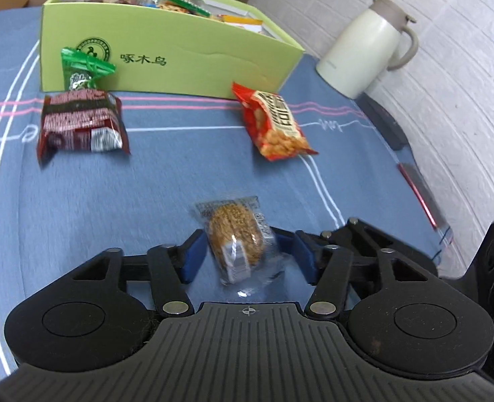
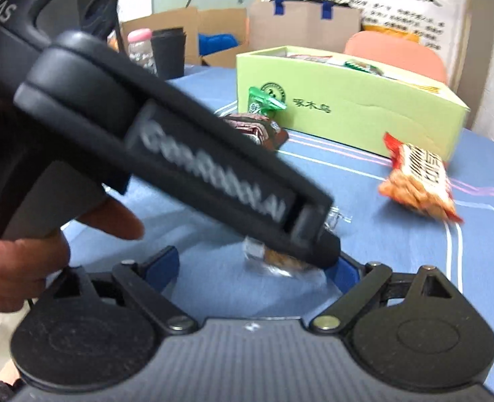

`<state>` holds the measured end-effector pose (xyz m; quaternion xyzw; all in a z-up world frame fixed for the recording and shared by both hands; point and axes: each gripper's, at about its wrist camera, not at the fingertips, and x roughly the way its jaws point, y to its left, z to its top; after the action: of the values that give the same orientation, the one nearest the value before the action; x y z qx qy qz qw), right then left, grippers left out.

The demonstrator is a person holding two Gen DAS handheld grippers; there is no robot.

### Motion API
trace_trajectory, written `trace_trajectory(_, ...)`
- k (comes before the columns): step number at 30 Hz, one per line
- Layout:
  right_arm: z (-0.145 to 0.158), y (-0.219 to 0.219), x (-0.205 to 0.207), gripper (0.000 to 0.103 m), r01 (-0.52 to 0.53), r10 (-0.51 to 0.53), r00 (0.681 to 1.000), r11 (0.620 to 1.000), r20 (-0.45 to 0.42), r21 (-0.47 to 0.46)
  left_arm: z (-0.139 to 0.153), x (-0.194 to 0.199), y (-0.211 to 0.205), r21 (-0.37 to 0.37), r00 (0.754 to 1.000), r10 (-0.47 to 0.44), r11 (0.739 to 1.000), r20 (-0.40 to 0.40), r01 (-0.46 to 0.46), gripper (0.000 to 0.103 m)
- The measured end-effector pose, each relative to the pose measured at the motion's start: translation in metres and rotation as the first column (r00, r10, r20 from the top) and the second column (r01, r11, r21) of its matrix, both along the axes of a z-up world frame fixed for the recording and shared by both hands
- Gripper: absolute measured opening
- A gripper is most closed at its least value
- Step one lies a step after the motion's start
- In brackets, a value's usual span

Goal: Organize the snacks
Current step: 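Reach the left tool to the small clear cake packet and close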

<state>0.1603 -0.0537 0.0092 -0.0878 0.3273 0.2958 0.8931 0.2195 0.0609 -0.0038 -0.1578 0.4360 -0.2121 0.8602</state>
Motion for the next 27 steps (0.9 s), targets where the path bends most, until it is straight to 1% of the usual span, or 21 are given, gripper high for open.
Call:
trace_trajectory(1, -0.002, -0.002, -0.002, 0.092, 0.019, -0.019, 1.0, 1.0, 0.01, 0.012, 0.0, -0.005, 0.001, -0.008, 1.0, 0.014, 1.0, 0.003, -0.014, 0.057)
trace_trajectory(3, -0.006, -0.003, -0.005, 0.093, 0.056, -0.057, 0.998, 0.998, 0.036, 0.038, 0.001, -0.012, 0.002, -0.003, 0.999, 0.046, 0.999, 0.01, -0.046, 0.06)
trace_trajectory(6, -0.007, -0.003, -0.008, 0.093, 0.099, -0.102, 0.993, 0.994, 0.052, 0.051, 0.003, -0.015, 0.003, 0.025, 0.997, 0.079, 0.997, 0.01, -0.079, 0.06)
trace_trajectory(9, -0.007, -0.001, -0.006, 0.093, 0.102, -0.103, 0.993, 0.994, 0.05, 0.036, 0.006, -0.015, 0.007, 0.026, 0.996, 0.092, 0.995, 0.012, -0.092, 0.059)
trace_trajectory(10, -0.005, 0.003, -0.008, 0.093, 0.102, -0.103, 0.994, 0.994, 0.036, 0.024, 0.006, -0.014, 0.008, 0.02, 0.996, 0.093, 0.995, 0.005, -0.093, 0.058)
trace_trajectory(12, 0.001, 0.004, 0.0, 0.092, 0.124, -0.124, 0.992, 0.992, 0.002, -0.002, 0.007, -0.011, 0.011, 0.003, 0.996, 0.087, 0.996, -0.01, -0.087, 0.057)
trace_trajectory(14, 0.003, -0.001, 0.008, 0.092, 0.116, -0.117, 0.993, 0.993, 0.025, 0.024, 0.007, -0.009, 0.013, -0.013, 0.996, 0.082, 0.997, -0.017, -0.082, 0.057)
trace_trajectory(16, 0.002, -0.002, 0.012, 0.092, 0.128, -0.129, 0.991, 0.992, 0.036, 0.018, 0.009, -0.008, 0.013, -0.021, 0.997, 0.074, 0.997, -0.015, -0.074, 0.057)
trace_trajectory(21, -0.009, 0.003, 0.017, 0.092, 0.138, -0.138, 0.99, 0.99, 0.002, 0.019, 0.009, 0.0, 0.003, -0.003, 0.999, 0.032, 0.999, 0.001, -0.032, 0.057)
trace_trajectory(23, -0.007, 0.004, 0.017, 0.092, 0.136, -0.136, 0.991, 0.991, 0.005, 0.011, 0.008, 0.004, -0.001, 0.006, 1.0, 0.017, 1.0, 0.002, -0.017, 0.053)
trace_trajectory(25, -0.01, 0.004, 0.016, 0.092, 0.129, -0.129, 0.991, 0.992, 0.026, 0.009, 0.003, 0.006, -0.004, 0.017, 1.0, 0.0, 1.0, -0.001, 0.0, 0.046)
trace_trajectory(26, -0.011, 0.004, 0.016, 0.092, 0.124, -0.124, 0.992, 0.992, 0.029, 0.012, -0.001, 0.006, -0.004, 0.016, 1.0, -0.003, 1.0, 0.005, 0.002, 0.045)
trace_trajectory(27, -0.01, 0.005, 0.016, 0.085, 0.106, -0.107, 0.994, 0.994, 0.029, 0.019, -0.003, 0.004, -0.005, 0.021, 1.0, -0.005, 1.0, 0.024, 0.004, 0.034)
